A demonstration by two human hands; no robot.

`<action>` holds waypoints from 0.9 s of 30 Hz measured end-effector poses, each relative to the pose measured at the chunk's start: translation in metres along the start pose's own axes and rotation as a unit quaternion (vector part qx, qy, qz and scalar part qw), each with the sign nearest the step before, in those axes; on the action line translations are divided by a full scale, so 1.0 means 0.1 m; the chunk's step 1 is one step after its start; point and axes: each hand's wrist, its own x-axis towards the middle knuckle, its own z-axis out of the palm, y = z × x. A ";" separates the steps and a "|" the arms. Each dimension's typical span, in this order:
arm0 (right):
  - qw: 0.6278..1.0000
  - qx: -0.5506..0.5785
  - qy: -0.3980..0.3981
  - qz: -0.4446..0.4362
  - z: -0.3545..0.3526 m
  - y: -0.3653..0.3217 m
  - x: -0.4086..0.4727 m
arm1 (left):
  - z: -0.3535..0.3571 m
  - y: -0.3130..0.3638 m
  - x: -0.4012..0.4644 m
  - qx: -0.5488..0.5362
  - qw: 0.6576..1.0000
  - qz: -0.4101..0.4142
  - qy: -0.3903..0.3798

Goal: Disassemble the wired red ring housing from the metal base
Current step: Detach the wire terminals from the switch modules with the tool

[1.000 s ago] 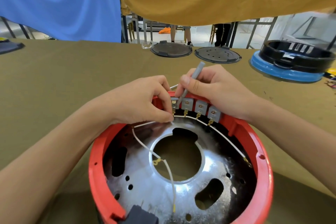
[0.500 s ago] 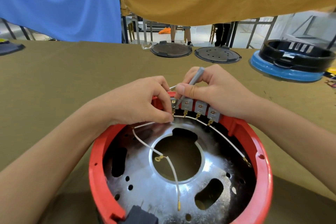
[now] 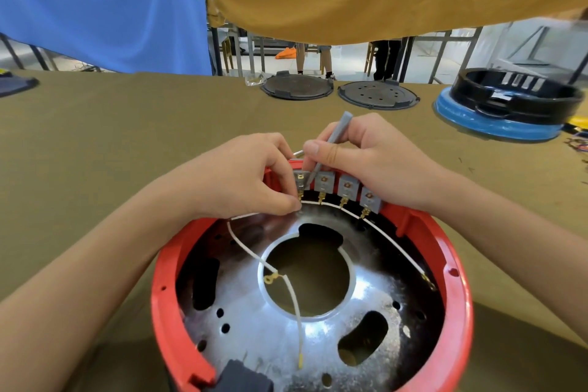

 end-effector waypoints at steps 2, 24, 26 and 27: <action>0.999 -0.033 0.012 -0.020 0.01 -0.01 0.00 | 0.00 0.00 0.00 0.008 1.000 -0.003 0.016; 0.998 -0.048 0.017 -0.032 0.02 0.01 0.04 | -0.02 -0.01 -0.01 -0.030 0.999 0.018 -0.015; 0.999 -0.035 0.018 -0.020 0.02 0.00 0.05 | -0.02 -0.01 -0.01 -0.033 0.999 0.017 -0.012; 0.999 -0.028 0.015 -0.012 0.01 0.00 0.05 | -0.02 -0.01 -0.01 -0.035 0.999 0.017 -0.012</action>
